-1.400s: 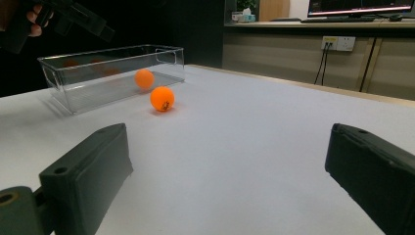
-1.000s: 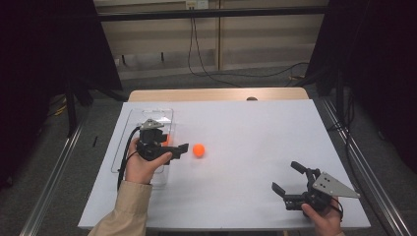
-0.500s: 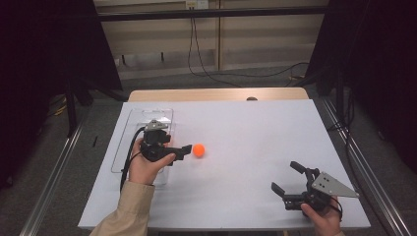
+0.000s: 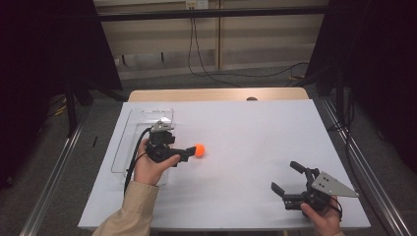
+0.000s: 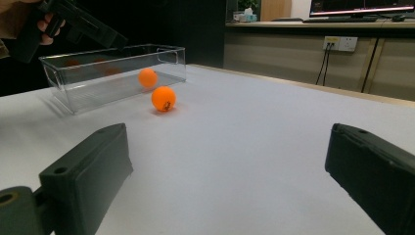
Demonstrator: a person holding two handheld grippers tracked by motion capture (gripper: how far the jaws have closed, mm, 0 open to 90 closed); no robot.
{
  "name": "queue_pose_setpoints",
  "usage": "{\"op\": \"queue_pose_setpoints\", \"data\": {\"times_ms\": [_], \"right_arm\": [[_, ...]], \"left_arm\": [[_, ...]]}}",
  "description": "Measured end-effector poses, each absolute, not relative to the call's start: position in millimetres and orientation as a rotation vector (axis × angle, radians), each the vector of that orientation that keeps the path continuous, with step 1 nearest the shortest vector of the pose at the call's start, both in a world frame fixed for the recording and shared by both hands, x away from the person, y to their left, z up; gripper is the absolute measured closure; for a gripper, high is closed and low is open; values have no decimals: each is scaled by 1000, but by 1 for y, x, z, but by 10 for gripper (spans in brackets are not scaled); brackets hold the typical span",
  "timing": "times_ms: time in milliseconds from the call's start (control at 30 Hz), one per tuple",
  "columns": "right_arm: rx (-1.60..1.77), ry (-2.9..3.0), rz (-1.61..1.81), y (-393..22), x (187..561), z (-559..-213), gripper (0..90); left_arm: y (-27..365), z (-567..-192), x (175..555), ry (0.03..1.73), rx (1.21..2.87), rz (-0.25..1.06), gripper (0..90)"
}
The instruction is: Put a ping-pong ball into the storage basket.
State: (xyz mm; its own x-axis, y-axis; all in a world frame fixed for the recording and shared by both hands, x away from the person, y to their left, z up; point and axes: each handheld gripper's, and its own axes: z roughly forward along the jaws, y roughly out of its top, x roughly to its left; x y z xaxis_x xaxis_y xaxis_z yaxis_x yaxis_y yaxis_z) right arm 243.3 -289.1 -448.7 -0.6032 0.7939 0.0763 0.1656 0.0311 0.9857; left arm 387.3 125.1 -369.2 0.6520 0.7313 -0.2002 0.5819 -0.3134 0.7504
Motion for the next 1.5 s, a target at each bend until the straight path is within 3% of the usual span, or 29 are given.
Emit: {"op": "queue_pose_setpoints", "data": {"times_ms": [1500], "right_arm": [[965,1814,1606,-289,244,-449,26]], "left_arm": [[106,-389,391,1026,2075,249,90]]}}
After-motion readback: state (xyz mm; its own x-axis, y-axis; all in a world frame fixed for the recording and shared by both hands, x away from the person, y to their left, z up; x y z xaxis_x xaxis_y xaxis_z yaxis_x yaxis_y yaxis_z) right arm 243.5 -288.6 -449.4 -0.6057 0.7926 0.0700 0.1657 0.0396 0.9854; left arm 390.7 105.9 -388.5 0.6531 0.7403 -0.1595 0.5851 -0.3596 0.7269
